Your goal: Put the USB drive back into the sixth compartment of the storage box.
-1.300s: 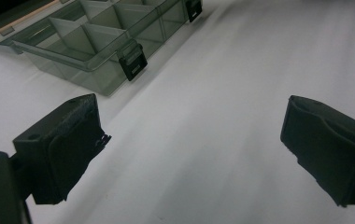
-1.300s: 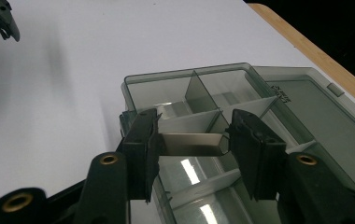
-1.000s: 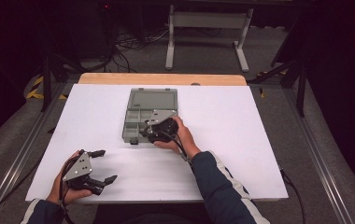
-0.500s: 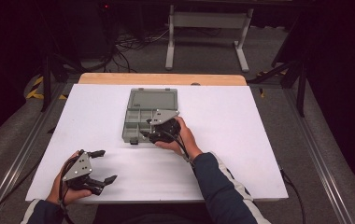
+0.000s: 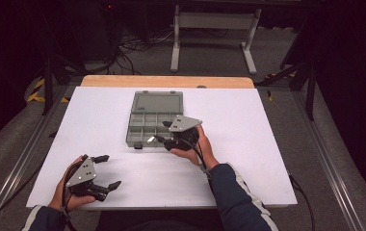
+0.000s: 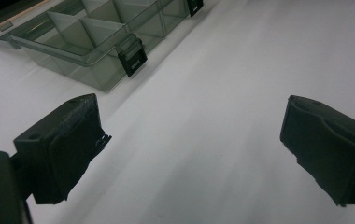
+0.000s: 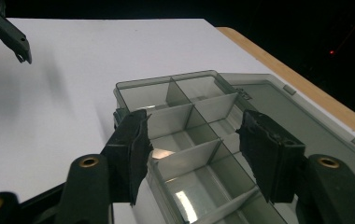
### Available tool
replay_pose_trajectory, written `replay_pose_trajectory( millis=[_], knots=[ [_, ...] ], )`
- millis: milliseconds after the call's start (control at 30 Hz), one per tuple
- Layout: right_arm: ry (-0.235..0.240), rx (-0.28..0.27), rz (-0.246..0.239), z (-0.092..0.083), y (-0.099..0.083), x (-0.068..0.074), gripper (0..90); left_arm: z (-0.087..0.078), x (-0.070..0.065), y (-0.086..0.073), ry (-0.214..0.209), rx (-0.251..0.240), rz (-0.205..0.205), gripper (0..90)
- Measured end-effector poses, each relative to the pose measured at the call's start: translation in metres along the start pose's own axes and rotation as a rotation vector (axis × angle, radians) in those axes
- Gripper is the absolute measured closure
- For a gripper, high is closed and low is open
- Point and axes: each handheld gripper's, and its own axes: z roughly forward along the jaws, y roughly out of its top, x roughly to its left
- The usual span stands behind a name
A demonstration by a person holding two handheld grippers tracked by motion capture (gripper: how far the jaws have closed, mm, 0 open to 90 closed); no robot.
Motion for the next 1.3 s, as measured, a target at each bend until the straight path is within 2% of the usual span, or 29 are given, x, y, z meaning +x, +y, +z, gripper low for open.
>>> replay_pose_trajectory(
  millis=[100, 233, 367, 500, 667, 933, 1100, 1300],
  knots=[
    [-0.019, -0.007, -0.029, -0.007, 0.001, 0.003, 40.4, 0.0, 0.0, 0.0, 0.001, 0.001, 0.002, 6.6],
    [-0.023, -0.017, -0.03, -0.014, 0.001, 0.006, 38.6, -0.001, 0.0, 0.0, 0.003, 0.001, 0.008, 6.7],
    [-0.04, -0.012, -0.053, -0.018, 0.001, 0.01, 36.6, -0.001, -0.001, 0.001, 0.004, -0.001, 0.011, 6.7],
    [-0.038, -0.008, -0.053, -0.021, 0.0, 0.013, 34.7, -0.001, -0.001, 0.001, 0.008, -0.002, 0.012, 6.8],
    [-0.048, 0.003, -0.089, -0.03, -0.003, 0.021, 33.1, -0.002, -0.001, 0.002, 0.012, 0.002, 0.02, 7.9],
    [-0.063, -0.01, -0.089, -0.044, -0.008, 0.024, 31.0, -0.002, -0.001, 0.002, 0.019, 0.006, 0.025, 10.8],
    [-0.078, 0.004, -0.096, -0.049, -0.015, 0.026, 29.5, -0.002, -0.001, 0.002, 0.024, 0.008, 0.018, 13.9],
    [-0.069, 0.016, -0.092, -0.052, -0.021, 0.03, 28.9, -0.001, -0.001, 0.002, 0.045, 0.011, 0.02, 17.0]
  ],
)
